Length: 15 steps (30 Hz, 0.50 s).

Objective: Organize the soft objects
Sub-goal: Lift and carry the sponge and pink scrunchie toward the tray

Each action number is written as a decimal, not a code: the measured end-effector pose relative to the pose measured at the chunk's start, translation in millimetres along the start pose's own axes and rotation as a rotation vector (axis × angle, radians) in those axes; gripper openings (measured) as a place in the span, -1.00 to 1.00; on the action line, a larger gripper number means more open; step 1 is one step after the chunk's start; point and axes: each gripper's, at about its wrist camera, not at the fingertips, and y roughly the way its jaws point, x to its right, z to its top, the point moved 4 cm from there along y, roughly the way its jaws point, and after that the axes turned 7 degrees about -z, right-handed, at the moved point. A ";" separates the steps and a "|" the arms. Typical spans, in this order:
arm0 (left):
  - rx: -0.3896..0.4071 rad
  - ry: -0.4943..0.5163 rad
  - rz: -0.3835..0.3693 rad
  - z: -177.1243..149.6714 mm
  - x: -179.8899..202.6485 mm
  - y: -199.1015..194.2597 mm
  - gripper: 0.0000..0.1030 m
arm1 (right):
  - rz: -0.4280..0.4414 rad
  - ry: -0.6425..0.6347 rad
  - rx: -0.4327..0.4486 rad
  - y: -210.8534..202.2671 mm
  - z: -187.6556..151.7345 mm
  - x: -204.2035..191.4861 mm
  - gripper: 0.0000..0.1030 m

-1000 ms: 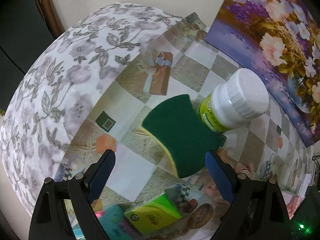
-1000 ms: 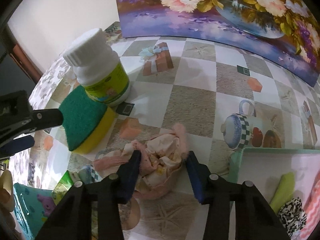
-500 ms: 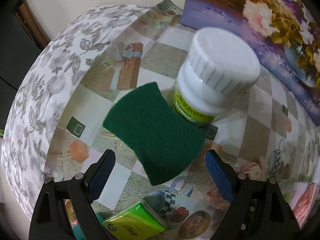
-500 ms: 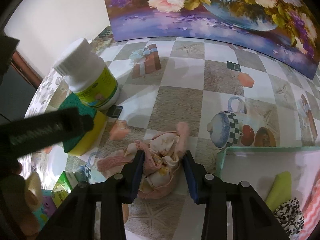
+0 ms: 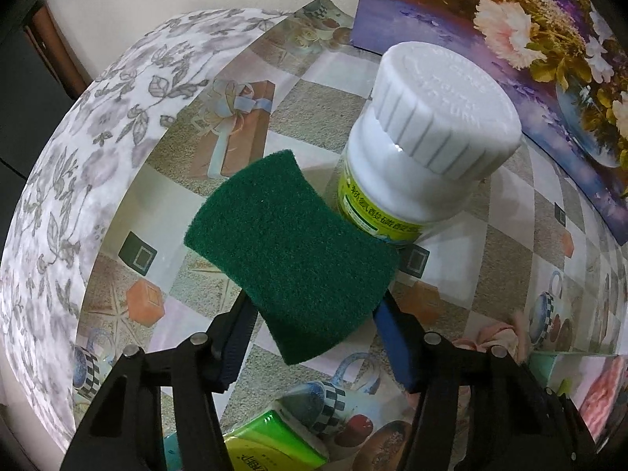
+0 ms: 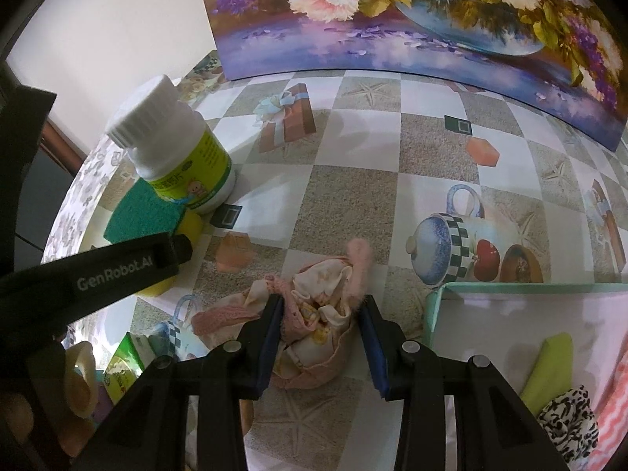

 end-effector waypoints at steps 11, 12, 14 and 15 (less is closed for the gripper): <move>-0.015 0.008 0.001 -9.1 5.0 -11.9 0.19 | 0.019 0.005 0.004 -6.8 -1.5 1.3 -0.27; -0.015 0.008 0.002 -9.9 5.5 -14.2 0.19 | 0.019 0.007 0.007 -8.5 -1.8 1.8 -0.34; -0.018 0.005 -0.001 -10.3 4.9 -16.9 0.19 | 0.022 0.009 0.004 -9.8 -2.5 2.6 -0.35; -0.020 0.002 -0.004 -10.9 4.5 -18.7 0.19 | 0.023 0.010 0.002 -10.3 -3.5 3.3 -0.41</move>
